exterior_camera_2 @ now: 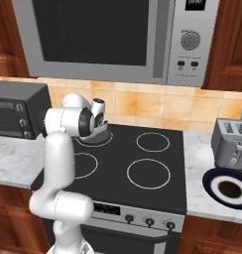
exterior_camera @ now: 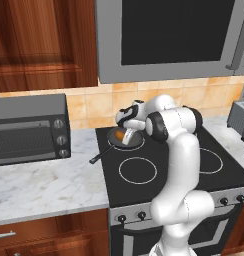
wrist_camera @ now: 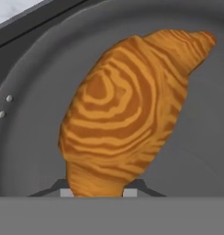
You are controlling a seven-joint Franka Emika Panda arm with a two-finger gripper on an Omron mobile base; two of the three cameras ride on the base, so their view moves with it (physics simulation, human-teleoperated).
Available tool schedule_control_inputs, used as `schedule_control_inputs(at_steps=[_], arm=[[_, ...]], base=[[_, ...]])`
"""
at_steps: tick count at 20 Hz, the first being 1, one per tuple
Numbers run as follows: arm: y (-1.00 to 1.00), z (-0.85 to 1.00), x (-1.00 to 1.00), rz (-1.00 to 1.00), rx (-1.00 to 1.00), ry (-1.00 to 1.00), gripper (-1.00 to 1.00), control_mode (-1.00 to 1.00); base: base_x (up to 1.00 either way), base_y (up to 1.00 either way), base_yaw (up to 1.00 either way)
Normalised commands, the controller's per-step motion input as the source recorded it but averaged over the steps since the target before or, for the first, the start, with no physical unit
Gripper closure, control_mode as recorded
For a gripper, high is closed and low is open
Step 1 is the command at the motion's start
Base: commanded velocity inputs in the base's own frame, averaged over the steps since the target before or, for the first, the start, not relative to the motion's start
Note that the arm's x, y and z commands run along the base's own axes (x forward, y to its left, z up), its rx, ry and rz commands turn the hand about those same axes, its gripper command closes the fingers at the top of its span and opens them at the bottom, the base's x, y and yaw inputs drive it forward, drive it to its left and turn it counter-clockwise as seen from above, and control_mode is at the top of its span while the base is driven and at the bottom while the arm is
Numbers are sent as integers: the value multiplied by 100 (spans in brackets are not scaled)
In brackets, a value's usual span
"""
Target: Pick the croissant and place it on the pan. Then turn on the stove to warm the croissant.
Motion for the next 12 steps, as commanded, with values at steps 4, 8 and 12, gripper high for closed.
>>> schedule_control_inputs(at_steps=[4,8,12], arm=[[5,-11,9,2,0,0,-100,-100],[2,-4,3,2,0,0,-100,-100],[0,0,0,2,0,-5,-100,-100]], base=[[0,0,0],[0,0,0],[0,0,0]])
